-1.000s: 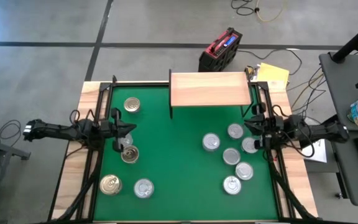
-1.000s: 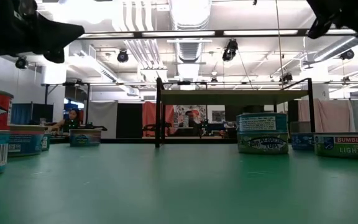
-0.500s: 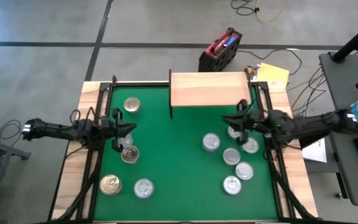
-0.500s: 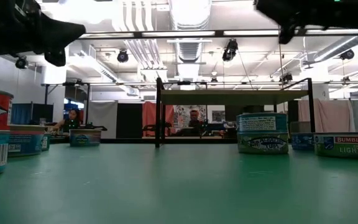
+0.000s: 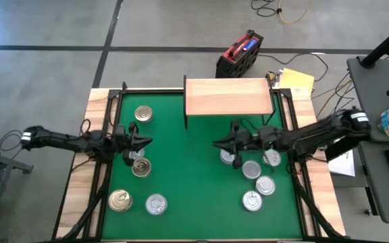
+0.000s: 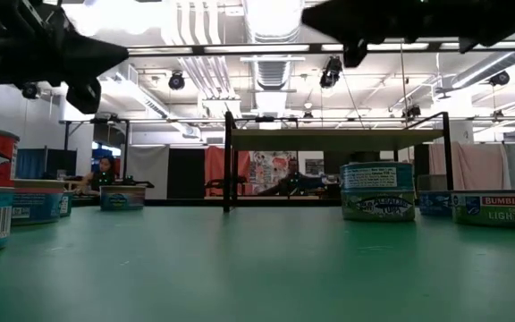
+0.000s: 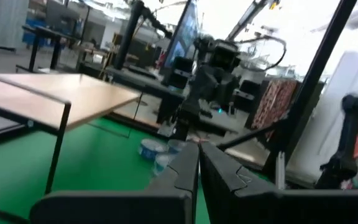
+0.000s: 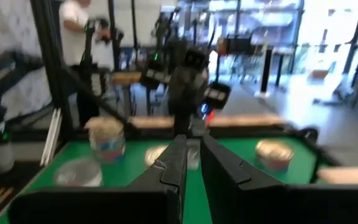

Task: Stack canned seafood by type on shelf
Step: Put the green tuna can on the shelf

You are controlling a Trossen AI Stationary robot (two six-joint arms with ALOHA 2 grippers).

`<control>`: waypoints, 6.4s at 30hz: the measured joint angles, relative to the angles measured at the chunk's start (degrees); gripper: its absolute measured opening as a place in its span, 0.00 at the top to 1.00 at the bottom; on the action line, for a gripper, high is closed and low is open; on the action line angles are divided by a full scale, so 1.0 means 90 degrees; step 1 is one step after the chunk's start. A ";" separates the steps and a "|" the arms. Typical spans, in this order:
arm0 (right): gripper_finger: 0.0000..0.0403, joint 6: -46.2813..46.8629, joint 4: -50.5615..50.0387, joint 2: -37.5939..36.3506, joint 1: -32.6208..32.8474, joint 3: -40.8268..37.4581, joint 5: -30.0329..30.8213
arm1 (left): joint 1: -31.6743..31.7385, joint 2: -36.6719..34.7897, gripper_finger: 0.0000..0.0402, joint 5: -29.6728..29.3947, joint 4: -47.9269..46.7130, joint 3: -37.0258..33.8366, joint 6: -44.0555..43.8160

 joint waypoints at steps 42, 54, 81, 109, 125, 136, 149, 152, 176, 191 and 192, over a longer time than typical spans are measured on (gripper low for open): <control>0.90 0.0663 -0.8464 -0.0483 0.0217 0.2228 0.0053 | -0.0005 0.1494 1.00 -0.0315 0.1258 -0.0002 0.0060; 0.90 0.1376 -0.7925 -0.0396 0.0431 0.2221 0.0018 | -0.0007 0.1802 1.00 -0.0358 0.1758 -0.0002 -0.0076; 0.91 0.2634 -0.8441 -0.0384 0.3177 0.2219 -0.0904 | -0.0009 0.2560 1.00 -0.0657 0.2257 -0.0005 -0.0146; 0.91 0.6249 -0.9913 -0.0384 0.3211 0.2219 -0.0043 | -0.0004 0.2560 1.00 -0.0722 0.2265 -0.0005 -0.0112; 0.91 0.5620 -0.9916 -0.0384 0.2800 0.2216 0.0895 | -0.0004 0.2560 1.00 -0.0721 0.2265 -0.0005 -0.0112; 0.91 0.6736 -1.0325 0.0175 0.2284 0.2104 0.0600 | -0.0007 0.2560 1.00 -0.0720 0.2262 -0.0005 -0.0064; 0.91 0.6935 -1.0472 0.1212 0.2289 0.2124 0.0383 | -0.0007 0.2560 1.00 -0.0720 0.2260 -0.0005 -0.0061; 0.91 0.6887 -1.0464 0.1343 0.2289 0.2178 0.0382 | -0.0007 0.2560 1.00 -0.0720 0.2260 -0.0005 0.0016; 0.91 0.5544 -0.8960 0.1941 0.2348 0.2746 0.0365 | -0.0007 0.2602 1.00 -0.0720 0.2259 -0.0005 0.0034; 0.91 0.3562 -0.9031 0.1843 0.3248 0.3296 0.2176 | -0.0009 0.2604 1.00 -0.0715 0.2370 -0.0005 -0.0242; 0.91 0.3727 -0.9154 0.1803 0.3290 0.3281 0.2216 | -0.0007 0.2602 1.00 -0.0715 0.2388 -0.0005 -0.0361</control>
